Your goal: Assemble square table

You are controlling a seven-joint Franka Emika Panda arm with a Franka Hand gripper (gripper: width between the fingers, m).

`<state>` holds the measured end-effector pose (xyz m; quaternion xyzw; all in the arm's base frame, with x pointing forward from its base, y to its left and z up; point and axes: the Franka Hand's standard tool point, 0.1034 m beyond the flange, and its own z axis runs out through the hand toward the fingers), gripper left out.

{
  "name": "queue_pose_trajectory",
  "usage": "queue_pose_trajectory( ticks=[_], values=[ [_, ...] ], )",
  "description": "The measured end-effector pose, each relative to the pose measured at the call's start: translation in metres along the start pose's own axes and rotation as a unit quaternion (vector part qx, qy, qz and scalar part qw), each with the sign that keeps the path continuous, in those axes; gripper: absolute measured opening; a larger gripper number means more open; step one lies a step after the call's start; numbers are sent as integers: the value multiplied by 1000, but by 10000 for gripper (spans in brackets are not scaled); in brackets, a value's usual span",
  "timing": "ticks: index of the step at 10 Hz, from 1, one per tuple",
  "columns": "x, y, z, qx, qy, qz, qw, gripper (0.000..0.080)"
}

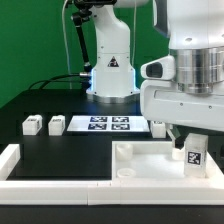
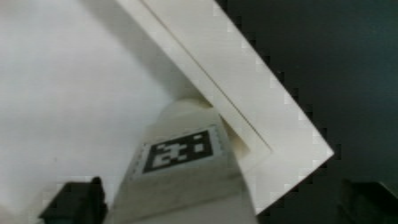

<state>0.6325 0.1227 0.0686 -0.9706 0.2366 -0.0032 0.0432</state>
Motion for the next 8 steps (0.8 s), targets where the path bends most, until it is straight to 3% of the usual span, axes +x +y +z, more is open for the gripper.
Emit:
queue_pose_trajectory(
  ticks=[3,4,5,6,8],
  values=[
    [1,1,1,2,5,-22,1000,640],
    [1,1,1,2,5,-23,1000,450],
    [1,1,1,2,5,-20,1000,450],
    [1,1,2,4,3,42,999,289],
    [1,2,2,4,3,104,995,292]
  ],
)
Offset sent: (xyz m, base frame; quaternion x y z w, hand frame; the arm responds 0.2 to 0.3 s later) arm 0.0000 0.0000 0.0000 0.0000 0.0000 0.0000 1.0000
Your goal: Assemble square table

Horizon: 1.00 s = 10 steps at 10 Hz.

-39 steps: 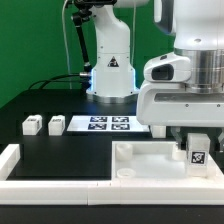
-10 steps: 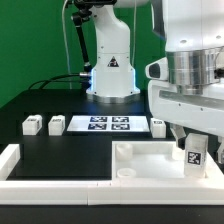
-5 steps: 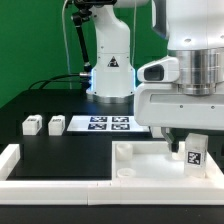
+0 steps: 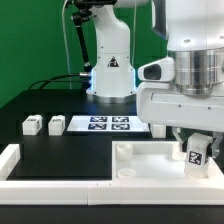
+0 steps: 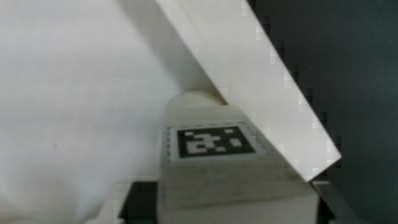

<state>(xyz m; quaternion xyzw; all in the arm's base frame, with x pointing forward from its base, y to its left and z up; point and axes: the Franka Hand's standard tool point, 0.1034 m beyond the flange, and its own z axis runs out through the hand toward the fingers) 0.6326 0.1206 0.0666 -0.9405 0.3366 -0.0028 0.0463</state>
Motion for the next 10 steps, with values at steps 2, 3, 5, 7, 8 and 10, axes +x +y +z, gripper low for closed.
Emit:
queue_pose_trajectory(
  ticks=[2,3,5,7,8,10],
  values=[
    [1,1,0,1,0,71,997,292],
    [3,2,0,6,-1,129,992,292],
    [3,5,1,13,-9,211,977,292],
    [3,4,1,18,-19,310,950,292],
    [2,4,1,19,-23,350,936,293],
    [1,3,2,20,-26,427,903,293]
  ],
)
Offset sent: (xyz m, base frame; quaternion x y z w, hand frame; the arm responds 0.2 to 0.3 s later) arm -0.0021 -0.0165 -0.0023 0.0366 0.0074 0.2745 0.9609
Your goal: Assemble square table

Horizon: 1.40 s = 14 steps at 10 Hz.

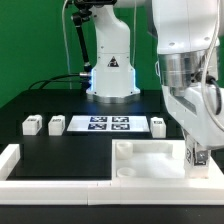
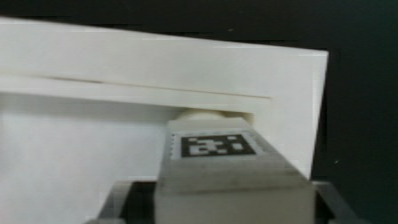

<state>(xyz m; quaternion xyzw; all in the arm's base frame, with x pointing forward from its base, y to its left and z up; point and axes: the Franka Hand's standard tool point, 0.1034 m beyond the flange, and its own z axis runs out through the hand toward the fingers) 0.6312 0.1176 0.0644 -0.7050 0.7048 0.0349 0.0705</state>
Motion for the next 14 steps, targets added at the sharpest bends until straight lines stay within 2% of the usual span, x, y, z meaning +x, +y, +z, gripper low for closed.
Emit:
queue_pose_trajectory(
  ticks=[8,9,10,11,12,14],
  values=[
    [0,1,0,-1,1,162,987,293],
    [0,1,1,-2,1,158,987,399],
    [0,1,1,-2,1,158,987,546],
    [0,2,1,-2,1,158,987,546],
    [0,2,2,-2,2,158,987,627],
    [-1,2,2,-2,1,158,987,648]
  ],
)
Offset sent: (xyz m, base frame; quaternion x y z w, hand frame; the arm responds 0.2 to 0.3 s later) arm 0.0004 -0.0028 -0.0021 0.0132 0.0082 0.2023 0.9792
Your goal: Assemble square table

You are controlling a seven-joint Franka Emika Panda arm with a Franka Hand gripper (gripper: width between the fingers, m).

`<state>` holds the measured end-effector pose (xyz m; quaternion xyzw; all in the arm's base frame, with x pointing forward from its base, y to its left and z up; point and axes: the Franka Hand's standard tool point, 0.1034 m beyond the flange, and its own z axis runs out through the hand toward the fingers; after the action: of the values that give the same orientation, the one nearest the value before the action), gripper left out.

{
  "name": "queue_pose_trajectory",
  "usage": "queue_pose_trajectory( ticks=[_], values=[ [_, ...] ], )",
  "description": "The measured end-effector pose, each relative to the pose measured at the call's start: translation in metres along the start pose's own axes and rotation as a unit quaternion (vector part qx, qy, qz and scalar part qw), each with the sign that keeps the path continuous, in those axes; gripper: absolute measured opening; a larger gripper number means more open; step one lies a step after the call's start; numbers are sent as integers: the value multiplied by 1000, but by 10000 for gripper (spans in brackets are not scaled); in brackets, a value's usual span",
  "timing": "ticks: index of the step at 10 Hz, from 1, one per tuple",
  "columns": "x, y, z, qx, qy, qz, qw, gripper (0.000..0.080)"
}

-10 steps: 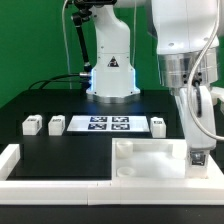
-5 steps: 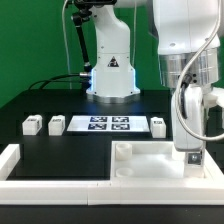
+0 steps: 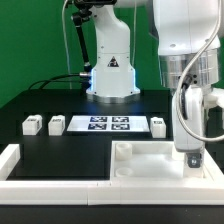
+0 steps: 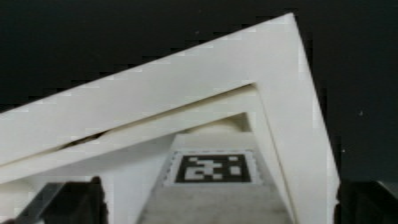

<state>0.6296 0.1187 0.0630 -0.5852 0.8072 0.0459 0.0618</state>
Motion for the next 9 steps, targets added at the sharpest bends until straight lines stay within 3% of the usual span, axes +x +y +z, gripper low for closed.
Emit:
queue_pose_trajectory(
  ticks=[3,9],
  values=[
    [-15,8,-32,13,-13,-15,1000,649],
    [-14,9,-27,10,-11,-17,1000,649]
  ],
)
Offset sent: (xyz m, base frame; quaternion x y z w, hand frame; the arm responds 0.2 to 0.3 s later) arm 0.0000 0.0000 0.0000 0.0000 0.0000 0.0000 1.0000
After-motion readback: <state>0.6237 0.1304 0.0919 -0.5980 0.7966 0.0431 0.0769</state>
